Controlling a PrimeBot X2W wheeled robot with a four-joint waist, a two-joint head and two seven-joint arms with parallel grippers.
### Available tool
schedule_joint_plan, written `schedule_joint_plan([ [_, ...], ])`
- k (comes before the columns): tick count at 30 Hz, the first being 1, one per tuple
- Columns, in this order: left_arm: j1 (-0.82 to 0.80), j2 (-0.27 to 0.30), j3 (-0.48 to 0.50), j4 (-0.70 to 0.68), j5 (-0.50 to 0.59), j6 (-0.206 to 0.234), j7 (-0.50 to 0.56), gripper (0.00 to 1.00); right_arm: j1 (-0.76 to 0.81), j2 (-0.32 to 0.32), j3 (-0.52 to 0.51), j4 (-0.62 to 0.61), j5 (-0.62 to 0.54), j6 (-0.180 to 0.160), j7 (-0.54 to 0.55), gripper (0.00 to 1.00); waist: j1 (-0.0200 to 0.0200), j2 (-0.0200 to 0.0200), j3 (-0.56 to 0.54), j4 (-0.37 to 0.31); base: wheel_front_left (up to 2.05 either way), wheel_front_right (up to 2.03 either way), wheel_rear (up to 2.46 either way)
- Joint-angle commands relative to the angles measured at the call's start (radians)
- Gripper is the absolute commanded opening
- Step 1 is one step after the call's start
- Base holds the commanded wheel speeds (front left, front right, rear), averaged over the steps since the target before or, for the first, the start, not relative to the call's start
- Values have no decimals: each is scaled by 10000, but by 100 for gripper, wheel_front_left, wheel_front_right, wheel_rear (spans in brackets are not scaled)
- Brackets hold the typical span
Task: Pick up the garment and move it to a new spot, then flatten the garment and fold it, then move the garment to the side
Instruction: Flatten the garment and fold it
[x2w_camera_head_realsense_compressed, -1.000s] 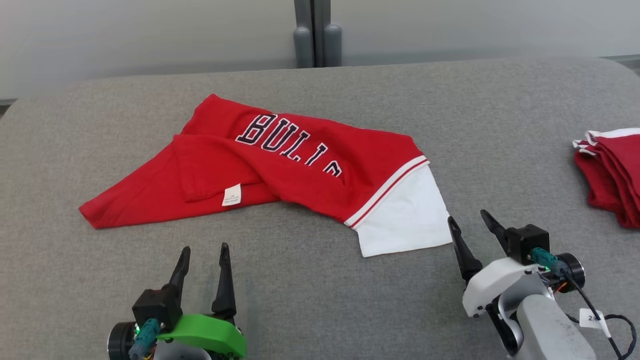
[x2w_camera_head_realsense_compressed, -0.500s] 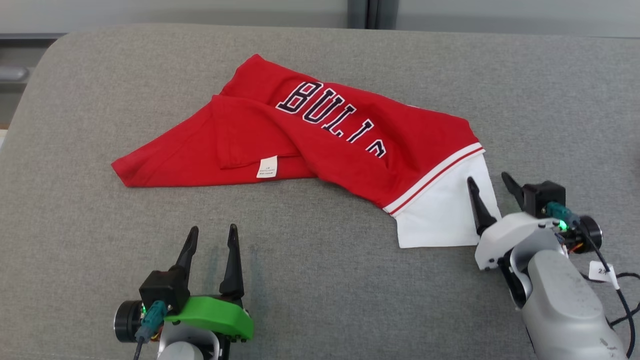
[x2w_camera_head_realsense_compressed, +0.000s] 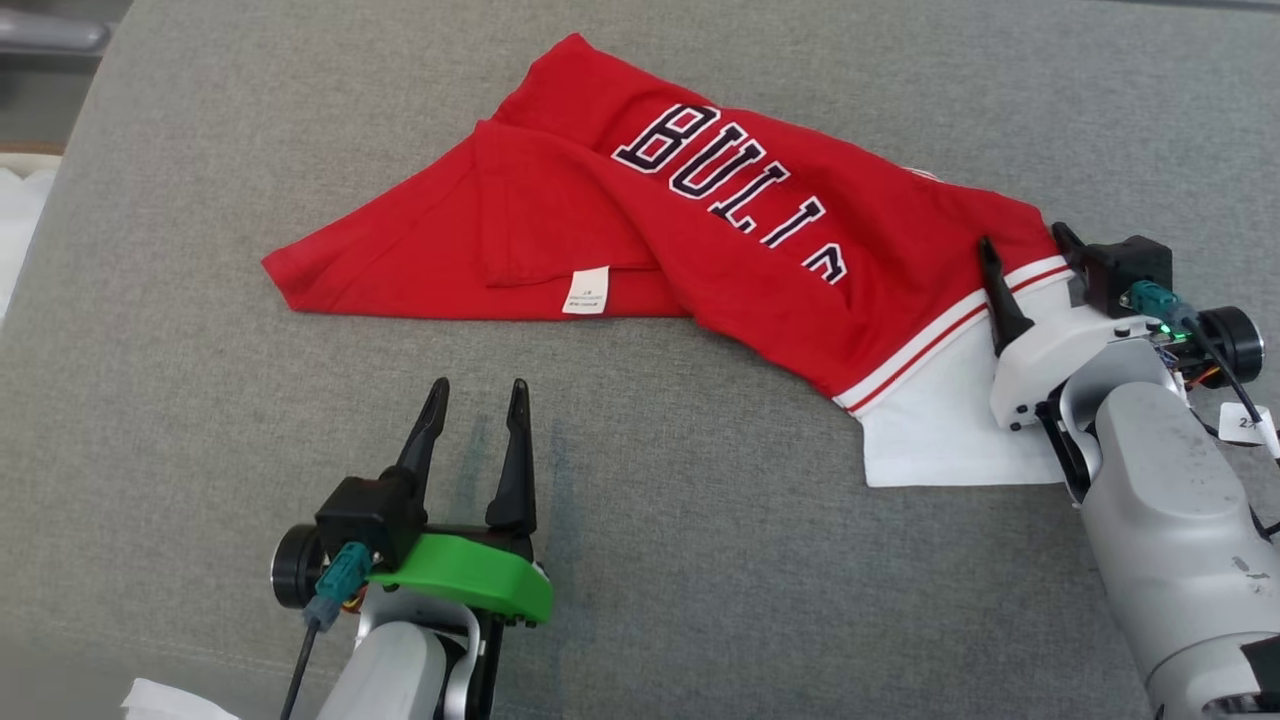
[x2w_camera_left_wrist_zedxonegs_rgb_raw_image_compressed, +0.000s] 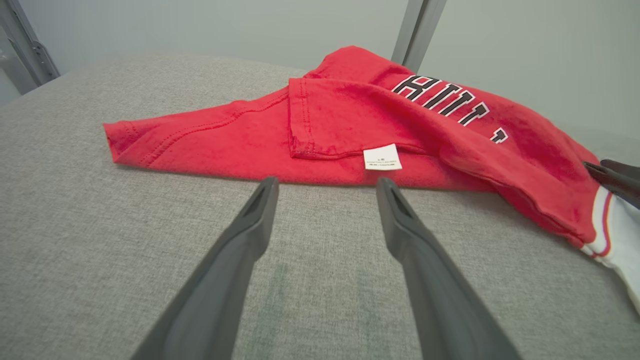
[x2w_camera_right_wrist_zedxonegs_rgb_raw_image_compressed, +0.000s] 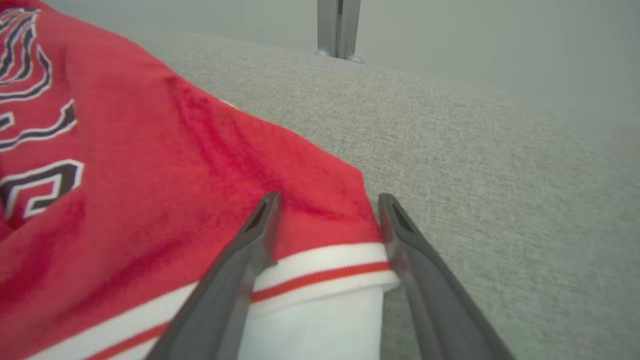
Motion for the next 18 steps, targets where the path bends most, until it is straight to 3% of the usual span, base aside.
schedule_joint_plan([
  [1,-211,23,-27,-66,-44,86,0,100,-146,-101,-103,362,-195,-16,7,100,0,0,269,282,0,0,0],
  [2,-226,25,-34,-65,-64,90,0,100,-183,-133,-188,550,-299,-18,12,100,0,0,284,301,0,0,0],
  [3,-250,24,-42,-74,-76,97,0,100,-211,-168,-307,798,-408,-18,24,45,0,0,297,317,0,0,0],
  [5,-264,23,-22,-82,-89,139,0,100,-186,-240,-553,1026,-533,-21,70,0,0,0,300,313,0,0,0],
  [18,-334,24,54,67,101,-23,-1,100,733,-760,-2624,-133,-852,-27,7,0,0,0,-136,-852,0,0,0],
])
